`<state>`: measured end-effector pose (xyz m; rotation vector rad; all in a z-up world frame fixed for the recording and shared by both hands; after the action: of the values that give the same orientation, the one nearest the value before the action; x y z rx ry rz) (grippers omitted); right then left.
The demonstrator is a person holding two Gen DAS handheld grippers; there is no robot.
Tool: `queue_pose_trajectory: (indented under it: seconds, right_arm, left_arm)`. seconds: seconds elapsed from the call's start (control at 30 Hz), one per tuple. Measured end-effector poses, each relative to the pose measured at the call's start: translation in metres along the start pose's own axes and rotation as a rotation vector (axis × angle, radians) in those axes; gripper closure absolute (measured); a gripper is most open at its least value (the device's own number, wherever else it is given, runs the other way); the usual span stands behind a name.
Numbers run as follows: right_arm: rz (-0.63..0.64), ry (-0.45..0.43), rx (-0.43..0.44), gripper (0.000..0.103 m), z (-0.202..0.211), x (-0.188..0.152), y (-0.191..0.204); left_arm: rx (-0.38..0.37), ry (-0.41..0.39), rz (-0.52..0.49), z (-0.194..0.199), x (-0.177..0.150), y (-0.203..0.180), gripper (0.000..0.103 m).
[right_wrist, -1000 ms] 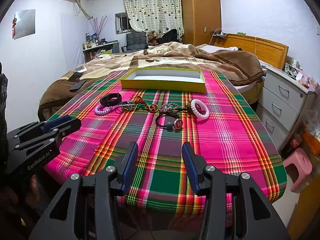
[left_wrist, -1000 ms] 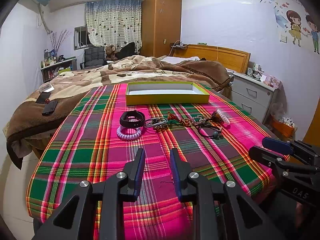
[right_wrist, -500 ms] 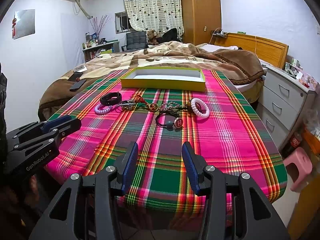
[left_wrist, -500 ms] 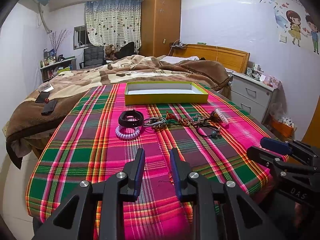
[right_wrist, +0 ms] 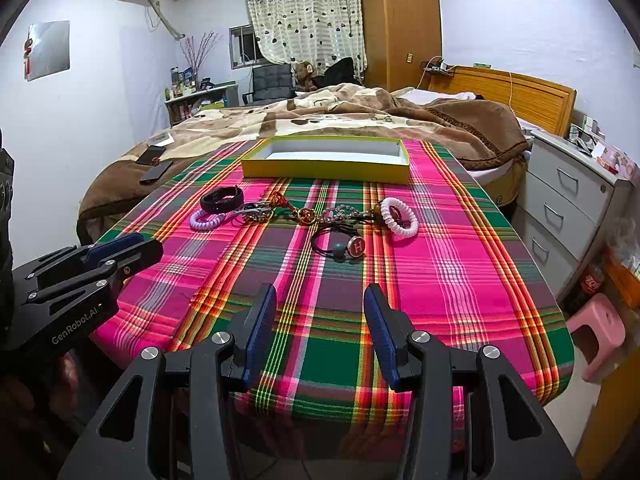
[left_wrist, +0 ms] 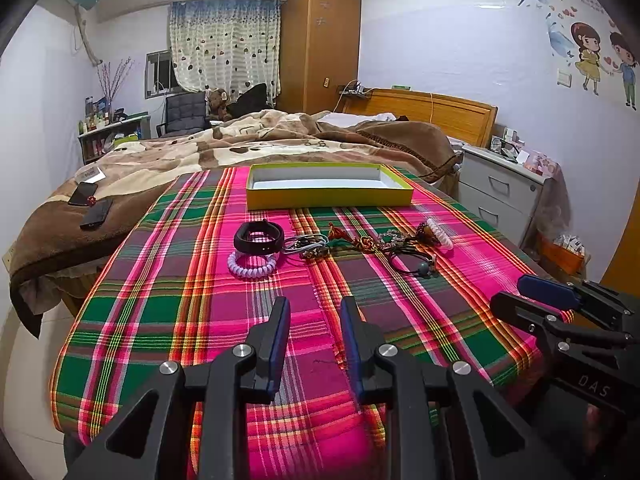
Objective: Organize jewelry
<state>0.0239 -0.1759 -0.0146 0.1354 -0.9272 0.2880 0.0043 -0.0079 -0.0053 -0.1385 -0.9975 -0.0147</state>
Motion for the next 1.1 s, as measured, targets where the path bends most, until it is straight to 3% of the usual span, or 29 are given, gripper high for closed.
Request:
queue_pose_trajectory:
  seconds: [1.1]
  right_arm:
    - [-0.001,-0.001,0.002,0.057,-0.0001,0.0001,-0.0011]
  left_arm:
    - [-0.009,0.001,0.019,0.0008,0.0011,0.0035,0.078]
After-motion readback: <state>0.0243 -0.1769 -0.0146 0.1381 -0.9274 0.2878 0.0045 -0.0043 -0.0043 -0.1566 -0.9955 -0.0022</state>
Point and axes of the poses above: each gripper's, at about its wrist camera, not at the fingertips, and z roughly against the way its jaws point, y to its left, x to its top, the point moved 2 cm from there along -z, roughly the way its jaws point, and after that the axes turned 6 degrees about -x, right-handed, at the moved point
